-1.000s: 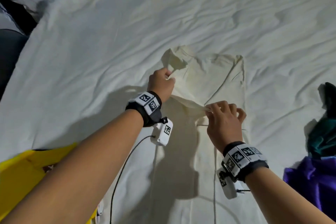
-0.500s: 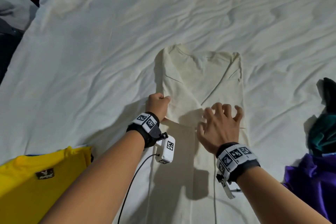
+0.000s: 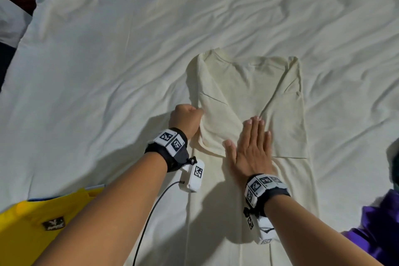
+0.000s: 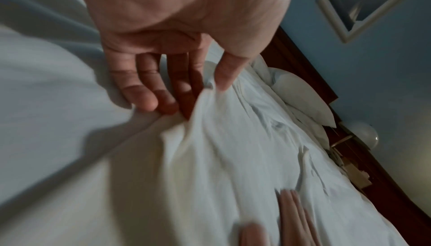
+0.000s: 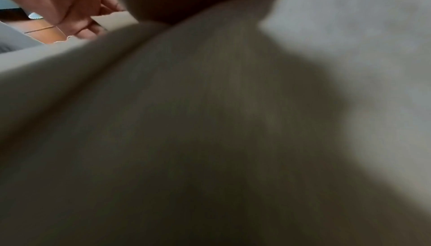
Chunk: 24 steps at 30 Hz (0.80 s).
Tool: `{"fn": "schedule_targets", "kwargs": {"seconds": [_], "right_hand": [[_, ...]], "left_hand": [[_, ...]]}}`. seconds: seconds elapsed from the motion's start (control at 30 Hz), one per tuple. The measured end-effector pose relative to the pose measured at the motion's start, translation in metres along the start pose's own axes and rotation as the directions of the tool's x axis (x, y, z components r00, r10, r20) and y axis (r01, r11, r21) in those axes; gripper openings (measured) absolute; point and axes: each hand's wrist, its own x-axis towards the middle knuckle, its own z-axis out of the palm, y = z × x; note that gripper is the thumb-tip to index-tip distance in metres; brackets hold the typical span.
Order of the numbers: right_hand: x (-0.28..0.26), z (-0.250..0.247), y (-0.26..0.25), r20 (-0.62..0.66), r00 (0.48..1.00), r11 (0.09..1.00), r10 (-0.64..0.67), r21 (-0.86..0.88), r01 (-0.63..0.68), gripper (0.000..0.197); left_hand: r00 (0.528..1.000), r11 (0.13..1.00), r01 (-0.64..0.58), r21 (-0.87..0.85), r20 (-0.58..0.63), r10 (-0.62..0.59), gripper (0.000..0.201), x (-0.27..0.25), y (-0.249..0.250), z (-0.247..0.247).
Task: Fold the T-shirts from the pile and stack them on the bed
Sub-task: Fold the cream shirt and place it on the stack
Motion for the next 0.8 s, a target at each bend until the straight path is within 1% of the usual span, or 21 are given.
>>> {"fn": "schedule_targets", "kwargs": {"seconds": [0.07, 0.13, 0.27, 0.33, 0.37, 0.43, 0.47, 0.5, 0.57, 0.63, 0.7, 0.73, 0.8], "right_hand": [[0.000, 0.001, -0.001, 0.006, 1.000, 1.000, 0.012, -0.004, -0.012, 0.080], [0.000, 0.000, 0.000, 0.019, 1.000, 1.000, 0.016, -0.008, -0.016, 0.079], [0.002, 0.003, 0.003, 0.037, 0.999, 1.000, 0.011, -0.004, -0.011, 0.079], [0.003, 0.003, 0.002, 0.049, 0.999, 1.000, 0.009, 0.005, -0.009, 0.078], [0.003, 0.002, 0.002, 0.058, 0.998, 1.000, 0.012, 0.012, -0.012, 0.078], [0.003, 0.001, 0.001, 0.071, 0.997, 0.999, 0.021, 0.028, -0.023, 0.078], [0.004, 0.001, 0.000, 0.074, 0.997, 0.999, 0.024, 0.029, -0.026, 0.077], [0.004, 0.001, 0.000, 0.076, 0.997, 0.999, 0.024, 0.028, -0.026, 0.077], [0.004, 0.002, 0.000, 0.067, 0.998, 0.999, 0.022, 0.031, -0.024, 0.077], [0.004, 0.005, 0.002, 0.049, 0.999, 0.999, 0.025, 0.041, -0.027, 0.076], [0.004, 0.007, 0.002, 0.031, 0.999, 0.999, 0.028, 0.037, -0.029, 0.076], [0.004, 0.008, 0.002, 0.024, 0.999, 0.999, 0.027, 0.034, -0.028, 0.076], [0.005, 0.009, 0.002, 0.027, 0.999, 0.999, 0.025, 0.028, -0.026, 0.077]], "left_hand": [[0.999, 0.997, -0.027, -0.065, -0.047, 0.024, 0.043, 0.016, 0.020, -0.002], [0.995, 0.993, -0.075, -0.089, -0.072, 0.068, 0.049, 0.034, 0.042, -0.002], [0.988, 0.987, -0.147, -0.060, -0.061, 0.143, 0.057, 0.071, 0.079, 0.003], [0.986, 0.986, -0.164, -0.001, -0.042, 0.164, 0.048, 0.091, 0.090, 0.006], [0.983, 0.983, -0.180, 0.036, -0.037, 0.181, 0.037, 0.099, 0.094, 0.007], [0.978, 0.976, -0.209, 0.062, -0.010, 0.210, 0.007, 0.110, 0.102, 0.008], [0.978, 0.975, -0.210, 0.064, 0.005, 0.211, 0.009, 0.112, 0.105, 0.007], [0.976, 0.973, -0.217, 0.075, 0.010, 0.217, 0.017, 0.115, 0.104, 0.007], [0.976, 0.970, -0.218, 0.105, 0.011, 0.218, 0.019, 0.119, 0.102, 0.006], [0.968, 0.958, -0.238, 0.159, -0.039, 0.247, 0.020, 0.113, 0.094, 0.003], [0.961, 0.946, -0.231, 0.227, -0.099, 0.259, 0.015, 0.087, 0.074, -0.002], [0.957, 0.939, -0.239, 0.248, -0.103, 0.271, 0.016, 0.068, 0.059, -0.005], [0.957, 0.921, -0.265, 0.287, -0.038, 0.287, 0.023, 0.023, 0.021, -0.006]]}}
